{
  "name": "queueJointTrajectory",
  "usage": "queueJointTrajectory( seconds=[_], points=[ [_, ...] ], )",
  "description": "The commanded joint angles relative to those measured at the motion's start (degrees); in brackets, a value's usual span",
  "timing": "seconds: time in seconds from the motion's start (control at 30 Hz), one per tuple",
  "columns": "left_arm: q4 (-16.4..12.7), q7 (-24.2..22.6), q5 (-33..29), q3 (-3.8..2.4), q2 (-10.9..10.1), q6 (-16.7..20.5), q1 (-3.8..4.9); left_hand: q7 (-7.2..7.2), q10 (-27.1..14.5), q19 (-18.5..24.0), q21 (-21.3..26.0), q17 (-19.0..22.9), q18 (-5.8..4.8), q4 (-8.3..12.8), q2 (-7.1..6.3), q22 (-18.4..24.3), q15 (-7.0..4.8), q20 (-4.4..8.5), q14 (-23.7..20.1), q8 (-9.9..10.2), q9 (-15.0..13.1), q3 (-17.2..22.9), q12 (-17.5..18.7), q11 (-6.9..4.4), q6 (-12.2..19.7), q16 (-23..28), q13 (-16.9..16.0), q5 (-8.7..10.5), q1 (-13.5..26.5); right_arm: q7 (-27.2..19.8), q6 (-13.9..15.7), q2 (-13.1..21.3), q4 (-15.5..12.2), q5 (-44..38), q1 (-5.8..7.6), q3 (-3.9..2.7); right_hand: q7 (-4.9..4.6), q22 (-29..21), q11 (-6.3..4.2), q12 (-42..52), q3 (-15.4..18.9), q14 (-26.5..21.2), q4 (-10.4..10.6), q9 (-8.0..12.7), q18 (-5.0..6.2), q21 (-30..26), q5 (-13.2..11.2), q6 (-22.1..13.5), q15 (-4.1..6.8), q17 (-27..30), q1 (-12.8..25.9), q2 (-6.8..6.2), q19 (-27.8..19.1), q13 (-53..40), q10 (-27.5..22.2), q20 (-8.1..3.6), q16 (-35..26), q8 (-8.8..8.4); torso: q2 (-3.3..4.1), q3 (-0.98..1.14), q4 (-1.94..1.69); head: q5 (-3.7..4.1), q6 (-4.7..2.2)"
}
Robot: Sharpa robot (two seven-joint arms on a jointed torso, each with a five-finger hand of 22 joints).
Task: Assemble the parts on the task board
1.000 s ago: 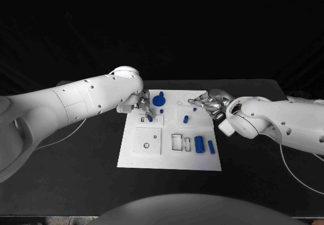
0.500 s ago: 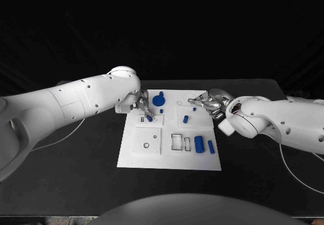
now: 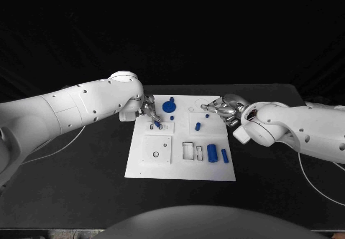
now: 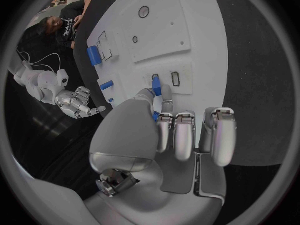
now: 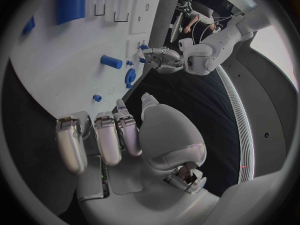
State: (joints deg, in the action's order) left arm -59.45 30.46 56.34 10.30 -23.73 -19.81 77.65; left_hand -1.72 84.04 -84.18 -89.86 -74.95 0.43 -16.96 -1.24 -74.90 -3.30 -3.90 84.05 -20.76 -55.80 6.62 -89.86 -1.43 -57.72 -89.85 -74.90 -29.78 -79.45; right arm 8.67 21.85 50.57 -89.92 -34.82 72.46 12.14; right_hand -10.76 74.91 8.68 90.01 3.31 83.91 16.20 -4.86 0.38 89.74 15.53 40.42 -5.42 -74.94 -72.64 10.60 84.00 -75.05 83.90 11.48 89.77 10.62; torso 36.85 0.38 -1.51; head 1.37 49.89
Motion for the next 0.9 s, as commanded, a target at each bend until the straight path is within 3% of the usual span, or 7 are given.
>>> queueJointTrajectory(
  seconds=[0.03, 0.5, 0.9],
  points=[
    [-1.0, 0.2, -1.7, 0.01, -0.6, 3.4, 0.00, 0.27, 6.0, -5.8, -0.1, -15.1, -0.43, 0.2, -0.86, -15.1, -0.33, 0.41, 6.0, 0.1, 0.1, 0.6, -0.1, -0.19, -0.2, -0.1, -15.1, -0.20, 0.3, -0.3, -0.6, 0.1, 0.0, -0.3, -0.05, 0.00, -2.27, 15.1, 0.32, 0.0, 0.1, 6.1, -0.1, -0.1, -0.38, 0.3, 0.4, -0.3, -0.27, -15.1, -0.6, 0.01, 6.0, -15.0, 6.1, 0.39, 0.2, 0.27, 0.05, 0.02, 0.02, -0.03, 0.02],
    [-10.1, 2.4, -1.9, 0.05, -6.0, 12.6, 0.01, 0.26, 6.0, -5.8, -0.1, -15.1, -0.43, 0.3, -0.87, -15.1, -0.31, 0.39, 6.0, 0.3, 0.1, 1.2, -0.1, -0.16, 0.1, -0.1, -15.1, -0.44, 0.4, -0.4, -0.6, 0.3, 0.0, -0.3, -0.12, 0.00, -2.27, 15.1, 0.32, 0.0, 0.1, 6.1, -0.1, -0.1, -0.38, 0.3, 0.4, -0.3, -0.27, -15.1, -0.6, 0.01, 6.0, -15.0, 6.1, 0.39, 0.2, 0.27, 0.04, -0.02, -0.08, 0.03, 0.11],
    [-16.7, 4.1, 0.4, 0.11, -8.9, 18.9, 0.01, 0.26, 6.0, -5.8, -0.1, -15.1, -0.43, 0.4, -1.06, -15.1, -0.30, 0.38, 6.0, 0.5, 0.2, 1.5, -0.1, -0.16, 0.1, -0.1, -15.1, -0.52, 0.2, -0.4, -0.6, 0.4, 0.1, -0.3, -0.20, 0.00, -2.27, 15.1, 0.32, 0.0, 0.1, 6.1, -0.1, -0.1, -0.38, 0.3, 0.4, -0.3, -0.27, -15.1, -0.6, 0.01, 6.0, -15.0, 6.1, 0.39, 0.2, 0.27, 0.06, -0.01, 0.01, -0.15, 0.11]
  ],
)
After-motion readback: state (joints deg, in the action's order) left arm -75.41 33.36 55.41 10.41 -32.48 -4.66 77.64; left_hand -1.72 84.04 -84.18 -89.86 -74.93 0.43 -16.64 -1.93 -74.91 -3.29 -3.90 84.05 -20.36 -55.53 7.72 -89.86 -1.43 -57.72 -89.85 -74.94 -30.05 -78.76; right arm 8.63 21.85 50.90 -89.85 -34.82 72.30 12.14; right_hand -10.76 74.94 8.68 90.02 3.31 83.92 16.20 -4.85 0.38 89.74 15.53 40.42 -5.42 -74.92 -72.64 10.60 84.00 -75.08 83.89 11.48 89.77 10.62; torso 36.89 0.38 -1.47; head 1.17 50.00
